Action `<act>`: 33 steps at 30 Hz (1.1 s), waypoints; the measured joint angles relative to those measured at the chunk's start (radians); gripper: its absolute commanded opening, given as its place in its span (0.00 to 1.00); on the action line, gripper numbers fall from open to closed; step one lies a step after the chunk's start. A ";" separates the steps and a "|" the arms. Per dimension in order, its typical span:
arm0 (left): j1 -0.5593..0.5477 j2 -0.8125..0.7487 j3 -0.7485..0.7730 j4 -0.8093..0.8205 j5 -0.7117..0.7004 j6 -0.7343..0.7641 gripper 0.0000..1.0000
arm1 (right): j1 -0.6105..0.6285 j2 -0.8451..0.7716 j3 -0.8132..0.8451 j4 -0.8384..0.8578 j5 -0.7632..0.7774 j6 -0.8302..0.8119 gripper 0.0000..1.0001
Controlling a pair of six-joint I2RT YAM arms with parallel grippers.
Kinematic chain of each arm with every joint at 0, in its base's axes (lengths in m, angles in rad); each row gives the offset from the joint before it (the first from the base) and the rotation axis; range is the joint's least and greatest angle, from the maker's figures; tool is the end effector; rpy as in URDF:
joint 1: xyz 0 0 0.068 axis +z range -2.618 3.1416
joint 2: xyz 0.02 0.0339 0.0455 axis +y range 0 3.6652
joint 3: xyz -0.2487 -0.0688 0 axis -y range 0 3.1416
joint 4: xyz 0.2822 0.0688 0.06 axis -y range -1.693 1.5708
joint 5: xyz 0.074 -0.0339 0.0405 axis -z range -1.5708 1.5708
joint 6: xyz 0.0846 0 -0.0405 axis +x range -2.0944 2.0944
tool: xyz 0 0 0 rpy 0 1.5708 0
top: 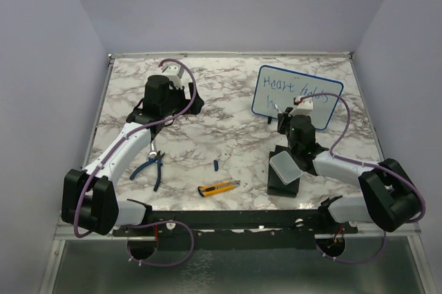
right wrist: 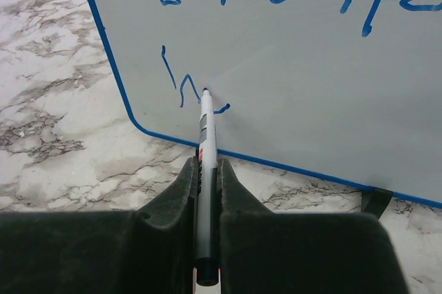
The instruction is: Write a sentence on the whiteboard
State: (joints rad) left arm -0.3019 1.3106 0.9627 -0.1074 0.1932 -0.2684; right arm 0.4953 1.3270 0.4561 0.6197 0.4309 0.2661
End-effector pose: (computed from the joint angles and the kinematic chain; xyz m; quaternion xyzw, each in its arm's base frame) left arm 0.3607 -0.1293 0.2450 0.0652 0.8435 -0.2267 0.4825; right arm 0.3105 0.1275 0.1401 0.0419 0.7818 0.0657 0.6187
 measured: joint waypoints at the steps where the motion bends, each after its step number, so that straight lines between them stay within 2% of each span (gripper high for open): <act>1: 0.000 0.000 0.000 0.000 0.000 0.000 0.87 | 0.000 -0.002 0.000 0.000 0.002 -0.002 0.00; 33: 0.000 0.000 0.000 0.000 0.000 0.000 0.88 | -0.005 -0.018 -0.041 -0.024 0.019 0.055 0.01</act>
State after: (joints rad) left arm -0.3019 1.3106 0.9627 -0.1074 0.1932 -0.2684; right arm 0.4908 1.3094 0.4149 0.5957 0.4496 0.3210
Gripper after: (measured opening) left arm 0.876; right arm 0.093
